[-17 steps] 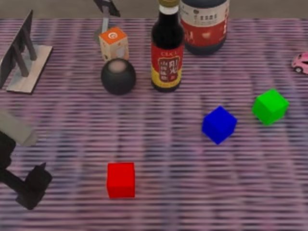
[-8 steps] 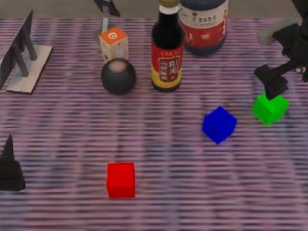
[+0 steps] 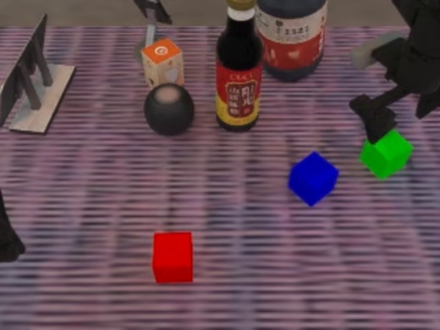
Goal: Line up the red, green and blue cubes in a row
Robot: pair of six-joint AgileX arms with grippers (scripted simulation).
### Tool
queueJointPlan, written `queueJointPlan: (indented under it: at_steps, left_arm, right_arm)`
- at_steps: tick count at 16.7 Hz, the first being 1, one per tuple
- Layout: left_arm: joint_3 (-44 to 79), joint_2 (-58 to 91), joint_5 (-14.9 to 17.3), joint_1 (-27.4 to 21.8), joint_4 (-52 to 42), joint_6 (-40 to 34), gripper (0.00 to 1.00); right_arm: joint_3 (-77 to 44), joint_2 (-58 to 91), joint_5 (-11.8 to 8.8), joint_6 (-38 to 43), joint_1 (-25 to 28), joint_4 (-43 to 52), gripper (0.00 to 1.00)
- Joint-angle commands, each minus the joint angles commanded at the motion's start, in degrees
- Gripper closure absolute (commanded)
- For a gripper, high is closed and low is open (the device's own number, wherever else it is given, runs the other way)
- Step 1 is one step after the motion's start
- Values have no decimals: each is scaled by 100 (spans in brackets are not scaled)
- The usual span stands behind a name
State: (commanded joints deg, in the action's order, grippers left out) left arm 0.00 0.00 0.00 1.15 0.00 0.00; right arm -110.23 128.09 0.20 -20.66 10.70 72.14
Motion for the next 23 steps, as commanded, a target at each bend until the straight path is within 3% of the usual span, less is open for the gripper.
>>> queueJointPlan:
  at_steps: [4,11,16,23]
  left_arm:
    - [0,0,0,0,0,0,0]
    - [0,0,0,0,0,0,0]
    - [0,0,0,0,0,0,0]
    - [0,0,0,0,0,0,0]
  right_arm:
    - [104,10,1,-6,-18,-108,0]
    - [1089,374,4,13,7,-1486,0]
    - [1164,410,4,14,9,-1574,0]
    - [1164,410,4,14,9,-1574,53]
